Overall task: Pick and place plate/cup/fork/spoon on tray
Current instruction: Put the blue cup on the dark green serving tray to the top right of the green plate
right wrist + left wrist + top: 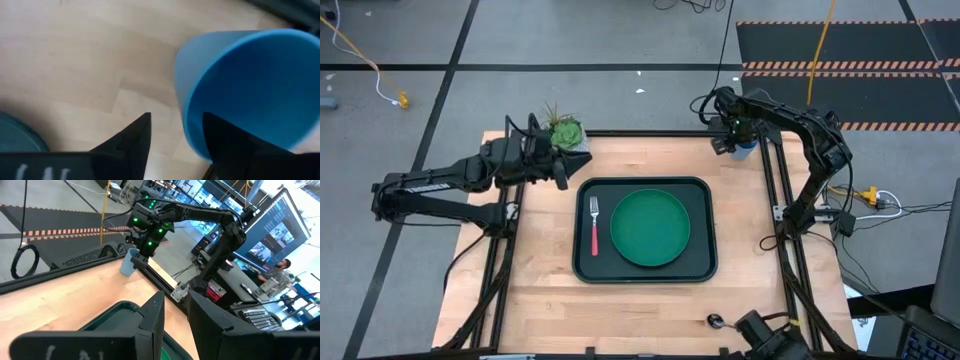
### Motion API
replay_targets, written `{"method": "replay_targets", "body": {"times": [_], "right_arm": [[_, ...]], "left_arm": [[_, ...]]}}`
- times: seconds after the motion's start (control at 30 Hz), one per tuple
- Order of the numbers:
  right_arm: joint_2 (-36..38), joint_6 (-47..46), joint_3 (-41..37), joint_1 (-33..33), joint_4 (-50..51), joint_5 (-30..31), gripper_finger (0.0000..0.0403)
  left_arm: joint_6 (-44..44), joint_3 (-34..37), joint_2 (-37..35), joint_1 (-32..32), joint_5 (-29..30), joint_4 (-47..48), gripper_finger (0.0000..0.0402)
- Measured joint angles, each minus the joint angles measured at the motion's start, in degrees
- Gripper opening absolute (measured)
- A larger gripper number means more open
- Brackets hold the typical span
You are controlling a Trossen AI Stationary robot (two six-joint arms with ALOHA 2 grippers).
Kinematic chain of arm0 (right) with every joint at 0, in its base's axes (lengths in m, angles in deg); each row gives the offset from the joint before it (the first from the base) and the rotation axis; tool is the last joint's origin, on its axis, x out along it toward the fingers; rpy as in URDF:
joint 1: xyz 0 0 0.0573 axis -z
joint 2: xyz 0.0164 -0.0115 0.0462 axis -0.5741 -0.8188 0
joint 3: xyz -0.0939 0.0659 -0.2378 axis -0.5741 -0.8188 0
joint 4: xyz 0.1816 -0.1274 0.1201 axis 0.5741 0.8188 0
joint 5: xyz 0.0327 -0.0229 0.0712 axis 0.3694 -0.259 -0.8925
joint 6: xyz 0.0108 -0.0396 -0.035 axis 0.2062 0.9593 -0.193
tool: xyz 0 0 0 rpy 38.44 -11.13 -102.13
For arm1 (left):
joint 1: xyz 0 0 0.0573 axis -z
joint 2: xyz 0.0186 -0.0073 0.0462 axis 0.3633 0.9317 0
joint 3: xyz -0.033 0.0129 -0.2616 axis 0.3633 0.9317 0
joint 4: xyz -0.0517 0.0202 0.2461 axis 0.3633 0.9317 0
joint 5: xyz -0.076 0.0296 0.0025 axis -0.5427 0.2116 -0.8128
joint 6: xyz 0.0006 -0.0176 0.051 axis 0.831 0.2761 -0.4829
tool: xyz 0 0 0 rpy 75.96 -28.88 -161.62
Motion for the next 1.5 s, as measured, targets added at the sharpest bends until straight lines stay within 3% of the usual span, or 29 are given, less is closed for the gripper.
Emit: {"method": "replay_targets", "body": {"times": [0.37, 0.57, 0.9, 1.17, 1.5], "right_arm": [[3.5, 3.4, -0.8, -1.2, -1.4, -0.2, 0.0009], [6.8, 4.6, -0.8, -1.2, -1.2, -0.3, 0.0003], [13.9, 4.0, -0.8, -6.0, 0.0, -6.6, 0.0001], [15.6, 0.0, -0.8, -15.4, 1.0, -9.4, 0.0001], [15.6, -3.1, 0.4, -32.3, -2.9, -8.8, 0.0000]], "left_arm": [[0.9, 0.0, 0.7, 0.5, 0.9, 0.0, 0.0086], [1.2, 0.0, 2.3, 0.9, 1.0, -0.4, 0.0086], [2.7, 0.0, 5.6, 0.9, 1.0, -3.2, 0.0086], [2.8, 0.0, 6.2, 0.8, 0.1, -3.3, 0.0086], [3.9, 0.0, 6.3, 1.9, -1.0, -5.2, 0.0086]]}}
